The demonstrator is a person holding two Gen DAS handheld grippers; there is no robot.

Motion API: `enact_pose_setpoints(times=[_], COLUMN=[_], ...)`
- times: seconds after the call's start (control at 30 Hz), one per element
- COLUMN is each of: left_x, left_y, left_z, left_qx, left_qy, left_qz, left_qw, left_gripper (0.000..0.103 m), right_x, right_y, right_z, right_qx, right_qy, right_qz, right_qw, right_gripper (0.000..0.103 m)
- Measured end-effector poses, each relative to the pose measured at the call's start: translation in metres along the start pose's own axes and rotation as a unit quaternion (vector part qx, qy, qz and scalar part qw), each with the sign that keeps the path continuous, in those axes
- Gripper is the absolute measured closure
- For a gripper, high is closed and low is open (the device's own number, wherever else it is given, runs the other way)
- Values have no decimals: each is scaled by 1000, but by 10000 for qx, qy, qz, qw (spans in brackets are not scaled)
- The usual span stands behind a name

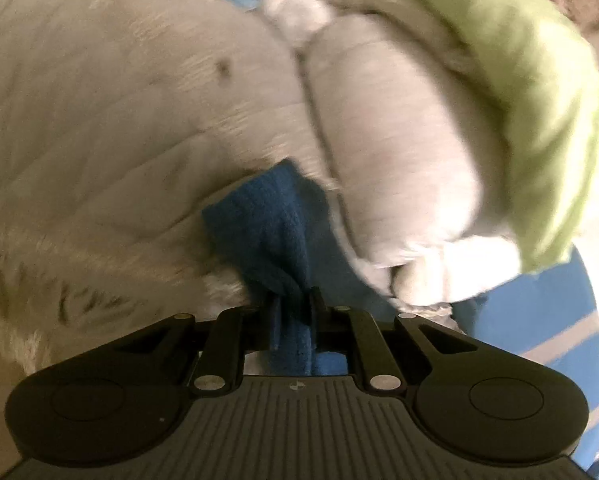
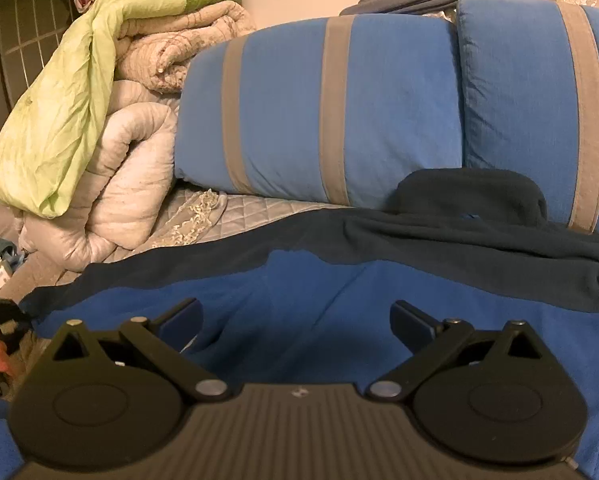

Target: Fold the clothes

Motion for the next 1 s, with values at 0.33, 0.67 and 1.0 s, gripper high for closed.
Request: enact_pose_setpoints(times=[0.33,0.67,1.0], left_x=[24,52,64], left_y=[-103,-189,-267], left_z=[0,45,82], left_qx=[-1496,-3007,-3906], left_qy=[-191,-179,-63], left_qz=[595,1149,1760], left_qw=[9868,9466,9036], left_gripper=[94,94,94], right_x=[3,8,10], right_y=[-25,-31,-28], right_z=[-8,-10,-8], right_qx=[-715,-818,-755], right_qy=[-108,-202,-191], right_qz=[36,101,75], right_qw=[9974,9964,9969], right_gripper=[0,0,0])
Point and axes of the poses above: each gripper's, at about its wrist camera, not at the fingertips, and x roughly against the way its jaws point, y to its left, z to its underside, the point moved 7 cm from there along -x, roughly the way its jaws point, and after that the axes turned 3 degrees about z, right-handed, at the moved point
